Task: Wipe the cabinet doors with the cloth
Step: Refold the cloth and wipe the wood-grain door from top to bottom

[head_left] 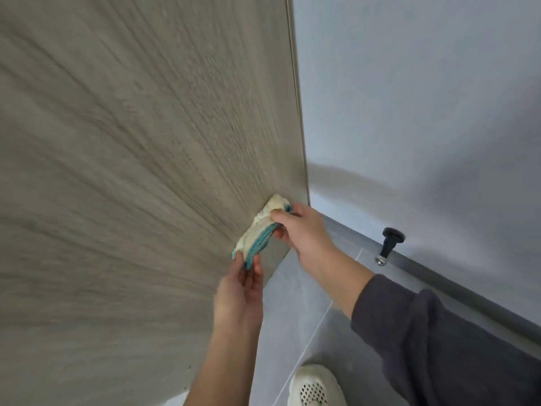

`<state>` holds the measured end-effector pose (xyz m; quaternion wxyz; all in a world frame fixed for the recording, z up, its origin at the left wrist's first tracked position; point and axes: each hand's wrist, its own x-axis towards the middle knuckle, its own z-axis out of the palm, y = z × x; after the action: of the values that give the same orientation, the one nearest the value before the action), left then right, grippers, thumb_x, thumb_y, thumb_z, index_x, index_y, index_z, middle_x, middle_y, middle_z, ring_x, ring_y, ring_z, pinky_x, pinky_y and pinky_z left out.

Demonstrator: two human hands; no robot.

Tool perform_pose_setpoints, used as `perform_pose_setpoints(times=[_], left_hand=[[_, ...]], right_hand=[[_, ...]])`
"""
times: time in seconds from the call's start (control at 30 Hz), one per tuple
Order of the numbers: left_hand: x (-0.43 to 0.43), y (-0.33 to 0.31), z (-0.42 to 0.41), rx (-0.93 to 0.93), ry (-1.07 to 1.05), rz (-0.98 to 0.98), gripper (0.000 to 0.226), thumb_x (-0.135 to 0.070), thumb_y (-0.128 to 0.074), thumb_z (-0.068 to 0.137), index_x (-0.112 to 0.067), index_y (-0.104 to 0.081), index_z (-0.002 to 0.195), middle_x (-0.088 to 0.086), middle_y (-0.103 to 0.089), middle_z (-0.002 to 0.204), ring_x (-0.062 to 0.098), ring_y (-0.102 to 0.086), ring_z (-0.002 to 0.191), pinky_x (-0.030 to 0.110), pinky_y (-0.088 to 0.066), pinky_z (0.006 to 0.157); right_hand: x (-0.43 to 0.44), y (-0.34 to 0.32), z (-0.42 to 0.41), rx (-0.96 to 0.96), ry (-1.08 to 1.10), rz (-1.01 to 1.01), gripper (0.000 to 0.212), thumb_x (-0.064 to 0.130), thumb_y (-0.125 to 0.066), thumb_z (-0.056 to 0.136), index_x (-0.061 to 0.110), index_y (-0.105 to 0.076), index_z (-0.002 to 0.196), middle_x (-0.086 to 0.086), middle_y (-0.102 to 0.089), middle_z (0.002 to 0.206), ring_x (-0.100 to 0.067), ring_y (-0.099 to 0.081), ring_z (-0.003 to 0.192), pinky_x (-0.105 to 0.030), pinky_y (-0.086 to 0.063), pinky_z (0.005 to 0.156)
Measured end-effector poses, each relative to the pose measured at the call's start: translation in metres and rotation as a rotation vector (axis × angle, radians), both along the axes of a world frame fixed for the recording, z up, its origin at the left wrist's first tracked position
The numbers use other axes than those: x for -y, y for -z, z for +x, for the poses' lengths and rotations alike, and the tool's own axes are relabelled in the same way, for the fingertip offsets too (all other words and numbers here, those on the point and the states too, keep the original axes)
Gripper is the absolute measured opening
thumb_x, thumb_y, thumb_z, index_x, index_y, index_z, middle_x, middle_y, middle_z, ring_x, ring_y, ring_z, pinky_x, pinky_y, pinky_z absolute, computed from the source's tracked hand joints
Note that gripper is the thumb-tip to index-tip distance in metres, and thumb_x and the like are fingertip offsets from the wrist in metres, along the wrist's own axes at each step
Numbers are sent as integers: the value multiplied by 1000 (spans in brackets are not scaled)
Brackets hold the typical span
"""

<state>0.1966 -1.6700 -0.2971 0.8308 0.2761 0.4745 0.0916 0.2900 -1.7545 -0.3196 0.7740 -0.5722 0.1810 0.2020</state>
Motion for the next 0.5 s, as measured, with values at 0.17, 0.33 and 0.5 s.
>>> perform_pose_setpoints(times=[0.17, 0.33, 0.5], left_hand=[[1, -75, -11, 188, 3, 138, 12, -12, -61, 94, -3, -68, 93, 6, -74, 81, 8, -68, 64, 15, -53, 56], [7, -137, -15, 348, -12, 295, 14, -15, -60, 95, -5, -68, 99, 1, -73, 83, 6, -67, 65, 15, -52, 58], [17, -142, -18, 463, -7, 532, 16, -13, -52, 99, -10, -67, 103, -2, -72, 90, 8, -64, 70, 17, -53, 65]], right_hand=[[-3, -73, -10, 148, 10, 119, 12, 11, -68, 86, 11, -66, 98, -12, -67, 95, -22, -65, 86, -39, -54, 82], [1, -145, -14, 275, -37, 283, 17, 8, -64, 91, 3, -64, 107, -20, -66, 108, -25, -64, 94, -36, -54, 77], [20, -162, -10, 362, -198, 523, 20, 5, -56, 95, 3, -59, 114, -14, -62, 103, -23, -60, 93, -35, -49, 79]])
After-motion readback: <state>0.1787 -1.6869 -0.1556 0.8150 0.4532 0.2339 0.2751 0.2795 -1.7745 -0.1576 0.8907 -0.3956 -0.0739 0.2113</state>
